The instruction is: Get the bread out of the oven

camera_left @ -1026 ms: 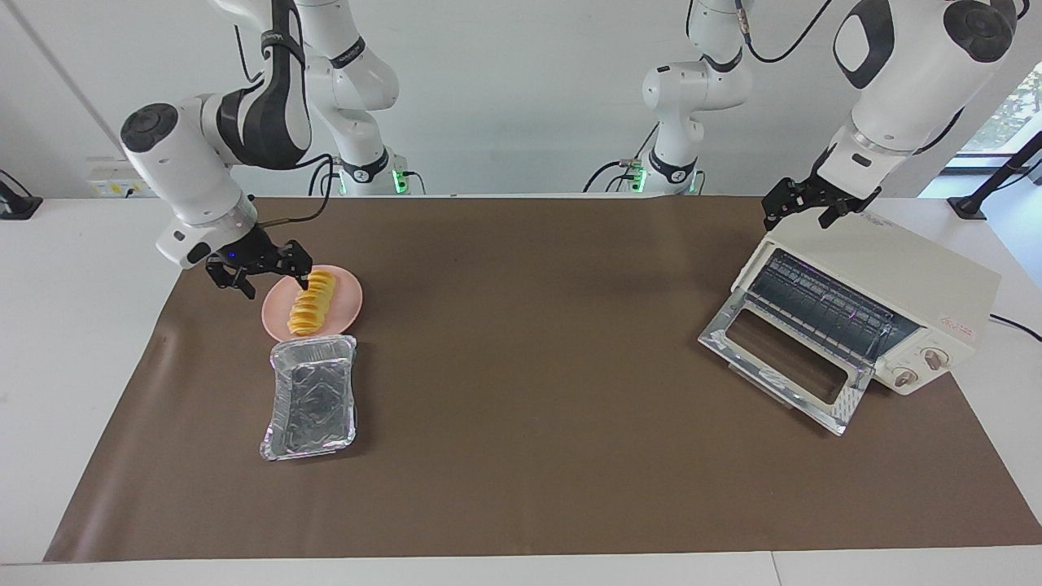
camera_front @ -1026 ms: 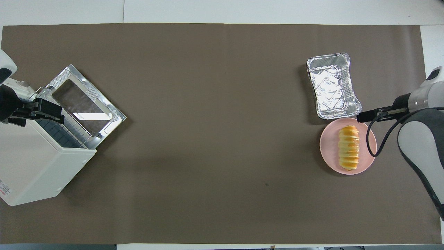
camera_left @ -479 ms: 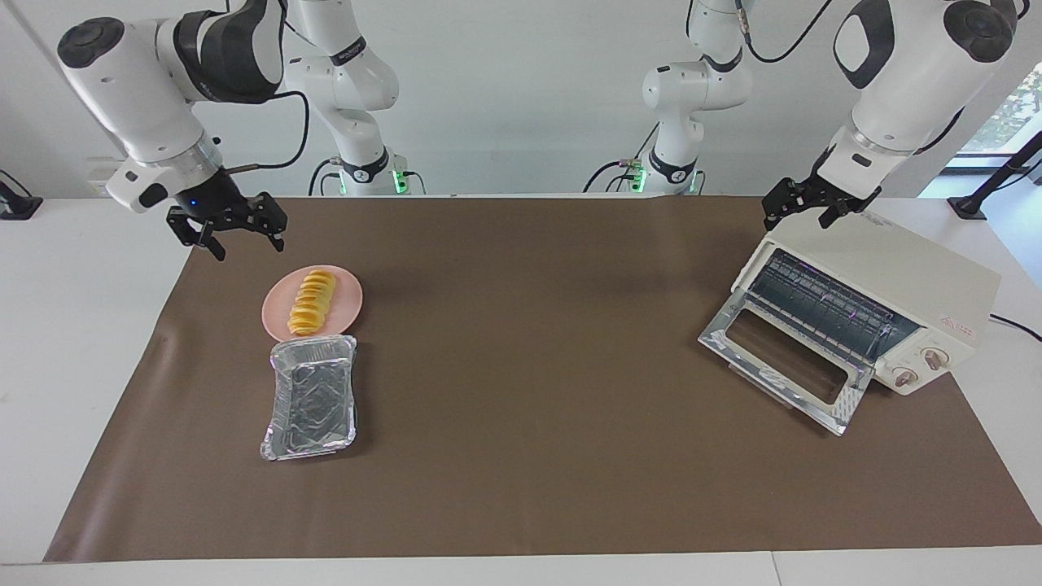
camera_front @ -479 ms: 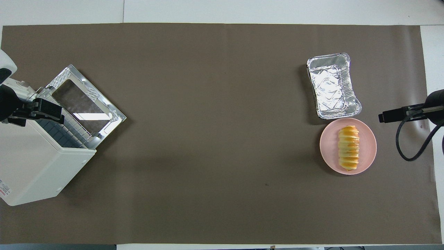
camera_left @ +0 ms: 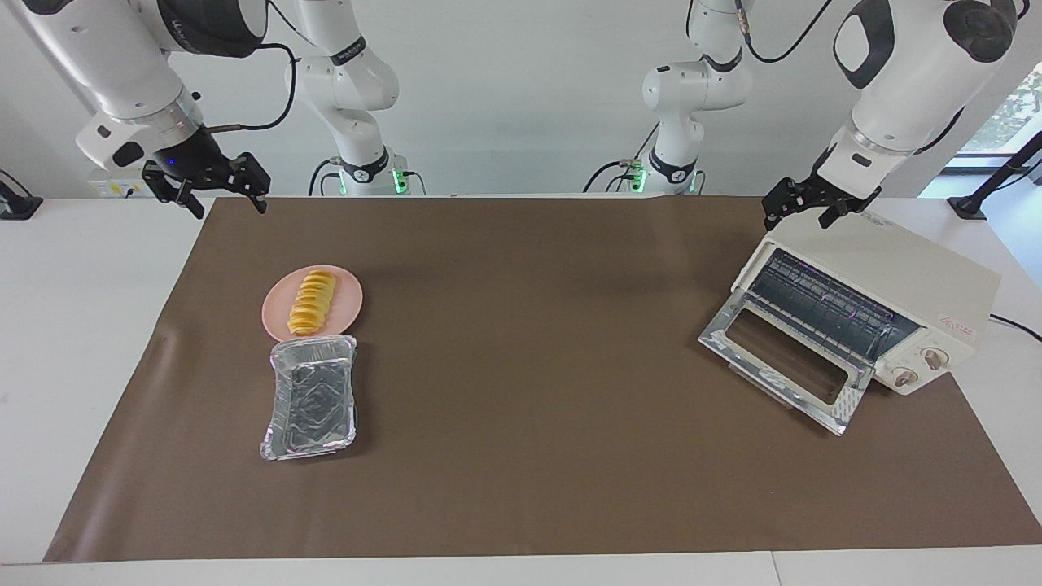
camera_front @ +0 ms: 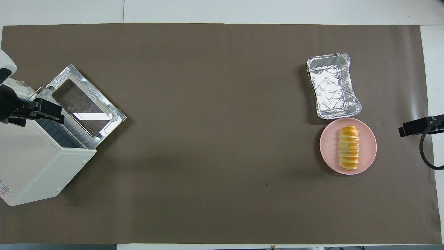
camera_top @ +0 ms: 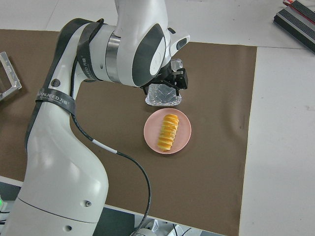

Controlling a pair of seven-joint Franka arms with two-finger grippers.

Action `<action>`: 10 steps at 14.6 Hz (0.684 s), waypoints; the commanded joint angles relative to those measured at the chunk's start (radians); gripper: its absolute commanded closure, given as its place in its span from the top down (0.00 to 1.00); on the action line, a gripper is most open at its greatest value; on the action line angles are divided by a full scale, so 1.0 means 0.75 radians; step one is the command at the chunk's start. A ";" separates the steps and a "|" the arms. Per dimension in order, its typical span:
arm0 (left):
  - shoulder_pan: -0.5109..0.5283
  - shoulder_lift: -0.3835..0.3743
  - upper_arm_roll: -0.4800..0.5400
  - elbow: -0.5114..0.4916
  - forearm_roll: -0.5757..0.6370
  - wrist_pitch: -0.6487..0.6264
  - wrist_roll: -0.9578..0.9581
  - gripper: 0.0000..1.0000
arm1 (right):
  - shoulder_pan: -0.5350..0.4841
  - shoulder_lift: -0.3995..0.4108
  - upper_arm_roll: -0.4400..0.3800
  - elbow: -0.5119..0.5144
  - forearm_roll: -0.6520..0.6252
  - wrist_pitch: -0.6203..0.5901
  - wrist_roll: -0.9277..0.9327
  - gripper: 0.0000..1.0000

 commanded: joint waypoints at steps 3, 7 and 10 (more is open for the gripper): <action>0.015 -0.022 -0.002 -0.026 -0.023 0.021 0.010 1.00 | -0.031 0.023 0.020 -0.016 -0.019 0.000 0.023 1.00; 0.015 -0.022 -0.002 -0.026 -0.023 0.021 0.010 1.00 | -0.021 0.029 0.020 -0.013 -0.055 0.081 0.017 1.00; 0.015 -0.022 -0.002 -0.026 -0.021 0.021 0.012 1.00 | -0.015 0.033 0.026 -0.010 -0.084 0.124 0.027 1.00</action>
